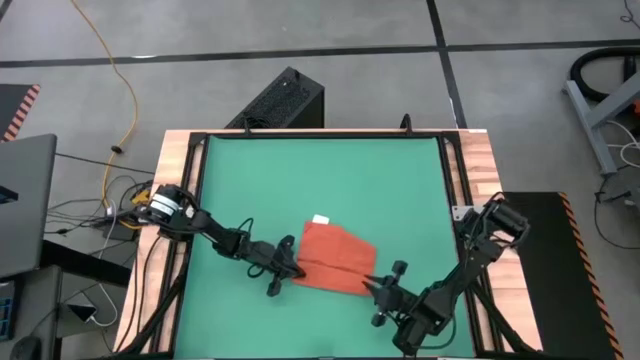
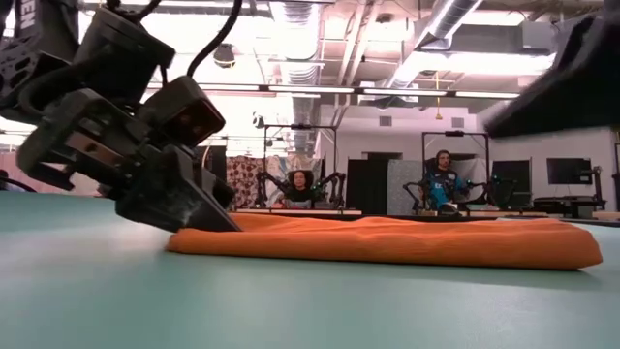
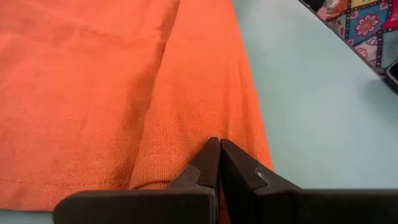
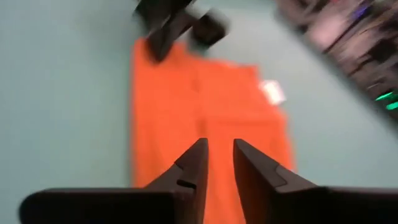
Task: Roll towel into tight, uniform cylinder
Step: Roll the orange towel
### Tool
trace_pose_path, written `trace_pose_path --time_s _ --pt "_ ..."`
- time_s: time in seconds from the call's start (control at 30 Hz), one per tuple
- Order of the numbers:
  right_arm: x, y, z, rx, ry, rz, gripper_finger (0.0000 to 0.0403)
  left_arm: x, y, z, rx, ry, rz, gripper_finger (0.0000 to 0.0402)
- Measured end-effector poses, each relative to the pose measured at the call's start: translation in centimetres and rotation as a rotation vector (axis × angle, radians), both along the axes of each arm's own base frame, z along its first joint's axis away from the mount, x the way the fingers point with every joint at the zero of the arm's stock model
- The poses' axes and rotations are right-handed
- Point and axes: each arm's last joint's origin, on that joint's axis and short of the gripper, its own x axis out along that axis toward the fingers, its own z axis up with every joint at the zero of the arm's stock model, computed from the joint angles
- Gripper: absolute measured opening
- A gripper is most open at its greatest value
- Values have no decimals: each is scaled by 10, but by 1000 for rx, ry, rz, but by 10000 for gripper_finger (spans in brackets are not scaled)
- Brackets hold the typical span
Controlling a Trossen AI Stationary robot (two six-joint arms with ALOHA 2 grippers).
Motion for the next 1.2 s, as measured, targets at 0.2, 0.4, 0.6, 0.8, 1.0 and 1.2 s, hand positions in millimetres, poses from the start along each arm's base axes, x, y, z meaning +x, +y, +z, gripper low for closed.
trace_pose_path --time_s 0.2,0.4,0.6,0.8,1.0,1.2 --pt "19 5 1 119 128 163 195 -4 -3 7 -40 46 -14 0" --pt "28 -1 1 102 169 198 281 -11 -4 15 -58 128 -30 0" --pt "28 -1 -3 84 146 238 285 -14 -4 22 -58 139 -30 0" --pt "29 1 -12 75 92 288 285 -14 -4 23 -38 131 -24 0" --pt "37 7 -42 40 107 329 285 -14 -3 23 -24 125 -13 0" --pt "39 7 -70 18 81 244 285 -14 -3 23 -38 133 -27 0"
